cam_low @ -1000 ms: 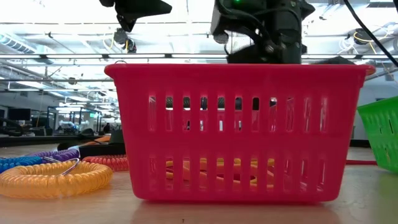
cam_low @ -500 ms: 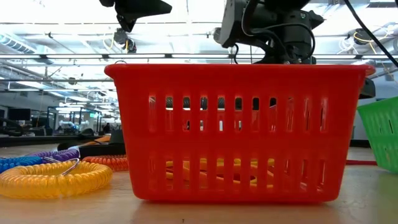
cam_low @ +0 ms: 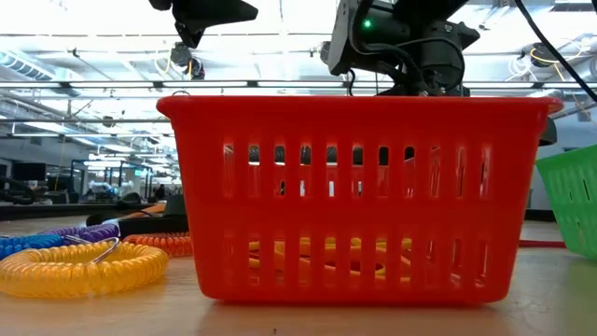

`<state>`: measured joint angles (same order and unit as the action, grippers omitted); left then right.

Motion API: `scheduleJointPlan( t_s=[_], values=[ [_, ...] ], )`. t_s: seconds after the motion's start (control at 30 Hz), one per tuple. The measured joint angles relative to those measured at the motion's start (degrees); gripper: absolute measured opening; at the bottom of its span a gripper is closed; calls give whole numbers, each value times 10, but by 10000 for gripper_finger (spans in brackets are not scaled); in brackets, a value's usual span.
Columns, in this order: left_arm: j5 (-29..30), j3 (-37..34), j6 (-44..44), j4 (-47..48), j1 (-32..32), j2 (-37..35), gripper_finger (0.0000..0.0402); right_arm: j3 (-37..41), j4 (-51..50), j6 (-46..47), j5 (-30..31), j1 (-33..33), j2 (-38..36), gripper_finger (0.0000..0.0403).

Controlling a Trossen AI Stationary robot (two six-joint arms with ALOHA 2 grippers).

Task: Pick & Place Office Desk Supplies
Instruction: Put the red rubber band into the red bin

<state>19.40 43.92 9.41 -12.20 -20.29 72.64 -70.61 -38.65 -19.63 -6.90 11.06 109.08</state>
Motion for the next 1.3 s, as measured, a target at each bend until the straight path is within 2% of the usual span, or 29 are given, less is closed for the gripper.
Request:
scheduleJointPlan(
  t_s=[0.57,0.73,1.1,1.3],
  values=[
    [0,0,0,0,0,0,157,1,10,27,-2,-2,1,116],
    [0,0,0,0,0,0,157,1,10,47,18,0,1,108],
    [0,0,0,0,0,0,157,1,12,75,23,3,1,102],
    [0,0,0,0,0,0,157,1,14,104,25,3,1,83]
  ],
)
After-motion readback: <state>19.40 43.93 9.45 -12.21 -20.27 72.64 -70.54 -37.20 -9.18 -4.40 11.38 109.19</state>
